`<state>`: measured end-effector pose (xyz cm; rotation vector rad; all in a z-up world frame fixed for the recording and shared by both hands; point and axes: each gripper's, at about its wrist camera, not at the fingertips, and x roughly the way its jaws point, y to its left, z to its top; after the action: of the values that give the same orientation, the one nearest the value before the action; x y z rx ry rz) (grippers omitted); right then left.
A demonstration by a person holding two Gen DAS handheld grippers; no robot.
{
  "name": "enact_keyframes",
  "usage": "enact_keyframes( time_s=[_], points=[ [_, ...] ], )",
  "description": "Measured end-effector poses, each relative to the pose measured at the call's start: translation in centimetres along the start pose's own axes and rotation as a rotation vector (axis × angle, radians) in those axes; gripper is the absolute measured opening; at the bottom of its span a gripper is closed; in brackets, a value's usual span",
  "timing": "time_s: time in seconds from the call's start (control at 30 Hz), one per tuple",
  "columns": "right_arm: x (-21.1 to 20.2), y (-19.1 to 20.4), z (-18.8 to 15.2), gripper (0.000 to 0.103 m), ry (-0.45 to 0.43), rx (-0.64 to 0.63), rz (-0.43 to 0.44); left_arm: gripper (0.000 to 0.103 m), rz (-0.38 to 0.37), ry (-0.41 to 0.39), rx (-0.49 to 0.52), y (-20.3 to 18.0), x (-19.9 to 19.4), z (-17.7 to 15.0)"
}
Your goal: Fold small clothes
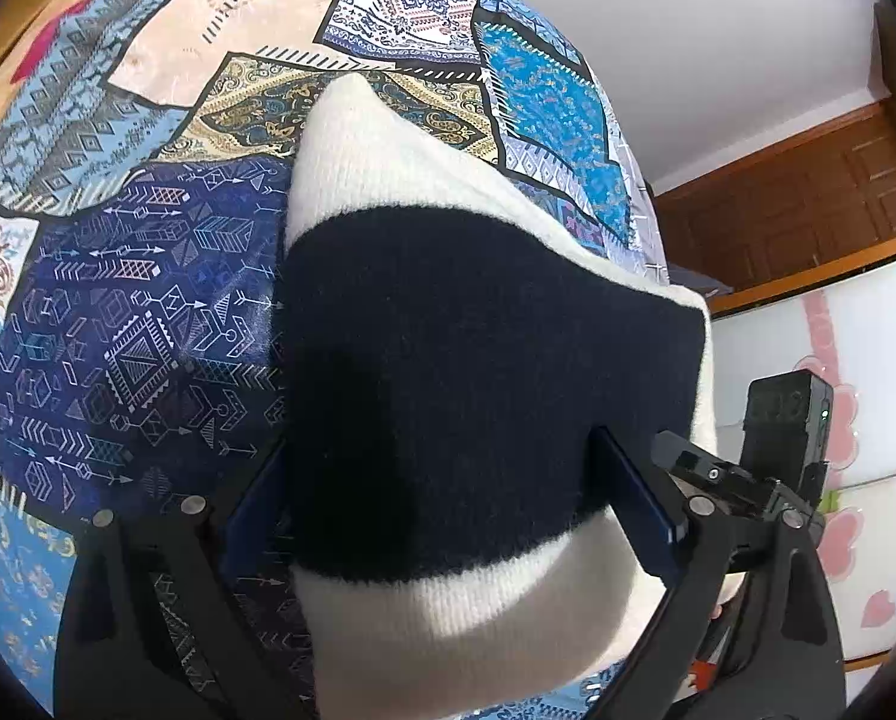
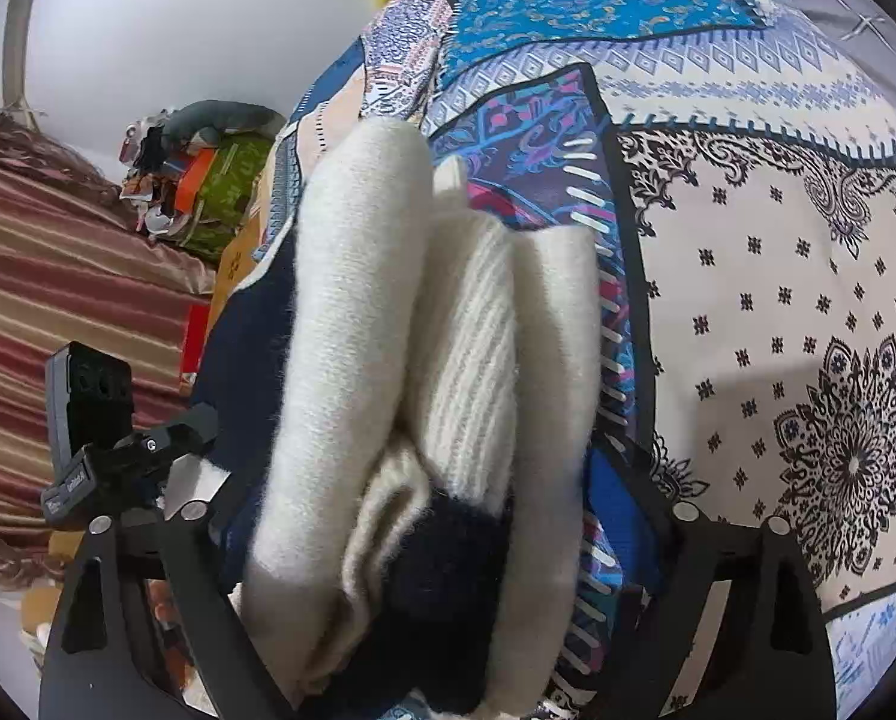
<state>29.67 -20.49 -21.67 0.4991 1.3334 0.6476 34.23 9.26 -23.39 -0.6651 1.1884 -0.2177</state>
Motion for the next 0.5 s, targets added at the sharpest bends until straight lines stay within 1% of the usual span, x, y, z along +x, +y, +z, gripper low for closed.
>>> enact_keyframes(
  time_s=[0.03, 0.07, 0.13, 0.2, 0.23, 0.3, 0.37, 0.5],
  points=[
    [-0.1, 0.1, 0.0, 0.081, -0.002, -0.005, 0.004, 0.095, -0.008, -0.003, -0.005, 0.1, -0.1, -0.1],
    [-0.3, 0.2, 0.0, 0.078, -0.004, -0.013, 0.01, 0.092, -0.013, -0.007, -0.008, 0.3, -0.2, -0.1],
    [-0.6, 0.7, 0.0, 0.065, -0.008, -0.037, 0.005, 0.086, -0.02, -0.018, -0.003, 0.2, -0.6, -0.1],
    [-0.8, 1.1, 0.0, 0.058, -0.013, -0.055, -0.01, 0.078, -0.019, -0.028, 0.017, -0.1, -1.0, -0.3],
    [-0.8, 1.3, 0.1, 0.054, -0.015, -0.059, -0.015, 0.076, -0.017, -0.032, 0.025, -0.2, -1.2, -0.3],
    [-1.1, 1.9, 0.0, 0.05, -0.022, -0.082, -0.03, 0.069, -0.012, -0.042, 0.045, -0.7, -1.8, -0.4],
    [-1.1, 2.1, 0.2, 0.047, -0.028, -0.093, -0.038, 0.065, -0.009, -0.049, 0.063, -1.1, -2.3, -0.6],
    [-1.8, 2.9, 0.3, 0.044, -0.047, -0.11, -0.042, 0.06, -0.013, -0.072, 0.092, -2.0, -3.5, -0.7]
  ],
)
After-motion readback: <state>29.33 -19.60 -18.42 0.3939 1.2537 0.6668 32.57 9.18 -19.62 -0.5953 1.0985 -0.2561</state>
